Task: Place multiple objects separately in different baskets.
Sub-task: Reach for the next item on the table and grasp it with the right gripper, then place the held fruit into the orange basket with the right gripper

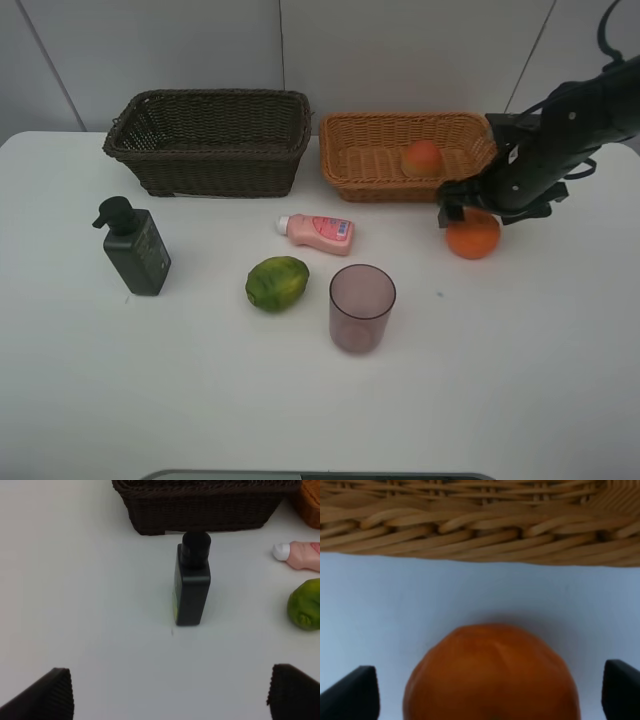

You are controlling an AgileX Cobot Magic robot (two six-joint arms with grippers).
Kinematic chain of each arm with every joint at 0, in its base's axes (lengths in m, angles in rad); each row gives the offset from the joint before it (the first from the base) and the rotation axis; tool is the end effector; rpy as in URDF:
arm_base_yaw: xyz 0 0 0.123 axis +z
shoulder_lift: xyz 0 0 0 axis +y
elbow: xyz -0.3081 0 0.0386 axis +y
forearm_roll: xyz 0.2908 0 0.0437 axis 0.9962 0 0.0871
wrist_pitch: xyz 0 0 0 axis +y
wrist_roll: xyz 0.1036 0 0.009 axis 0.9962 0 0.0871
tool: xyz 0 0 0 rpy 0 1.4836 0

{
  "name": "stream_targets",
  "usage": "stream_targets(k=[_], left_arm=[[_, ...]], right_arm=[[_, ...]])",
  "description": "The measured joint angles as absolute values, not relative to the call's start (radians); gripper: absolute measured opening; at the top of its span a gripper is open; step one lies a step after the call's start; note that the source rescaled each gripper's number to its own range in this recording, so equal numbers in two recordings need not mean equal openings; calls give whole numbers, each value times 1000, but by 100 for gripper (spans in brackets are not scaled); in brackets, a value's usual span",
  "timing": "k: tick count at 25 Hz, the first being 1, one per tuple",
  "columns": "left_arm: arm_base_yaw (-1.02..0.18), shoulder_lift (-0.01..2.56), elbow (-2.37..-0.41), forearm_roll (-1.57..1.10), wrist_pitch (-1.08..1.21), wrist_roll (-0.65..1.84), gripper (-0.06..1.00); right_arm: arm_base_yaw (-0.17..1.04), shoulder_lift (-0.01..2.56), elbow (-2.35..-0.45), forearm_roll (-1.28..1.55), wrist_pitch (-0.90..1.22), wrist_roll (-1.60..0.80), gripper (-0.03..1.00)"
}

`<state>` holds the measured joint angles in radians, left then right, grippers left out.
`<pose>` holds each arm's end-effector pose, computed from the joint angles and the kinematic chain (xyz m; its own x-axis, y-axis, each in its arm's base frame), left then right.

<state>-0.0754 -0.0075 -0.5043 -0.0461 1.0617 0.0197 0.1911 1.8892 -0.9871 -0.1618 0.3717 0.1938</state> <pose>0.0164 -0.0054 0.2934 -0.4450 0.0308 -0.8950 0.1099 0.9937 -0.0204 0.3811 0.0675 0.1064 -0.9149 -0.1334 -0.3809 -0.1287 0.9910 -0.0379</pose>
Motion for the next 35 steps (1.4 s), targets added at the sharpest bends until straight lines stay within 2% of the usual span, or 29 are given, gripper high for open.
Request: stream_targets(k=[12, 14, 15, 16, 35], left_arm=[[-75, -8, -504, -46, 1062, 20, 100], [-75, -8, -504, -46, 1062, 20, 100], [-75, -8, -504, -46, 1062, 20, 100], [-75, -8, -504, -46, 1062, 20, 100], [-75, -8, -504, -46, 1062, 20, 100]], right_arm=[[191, 1965, -986, -164, 338, 194, 97], [191, 1967, -986, -164, 337, 194, 90], [191, 1967, -986, -164, 337, 194, 80], [191, 1967, -986, -164, 337, 194, 78], [191, 1967, -986, -164, 336, 195, 78]])
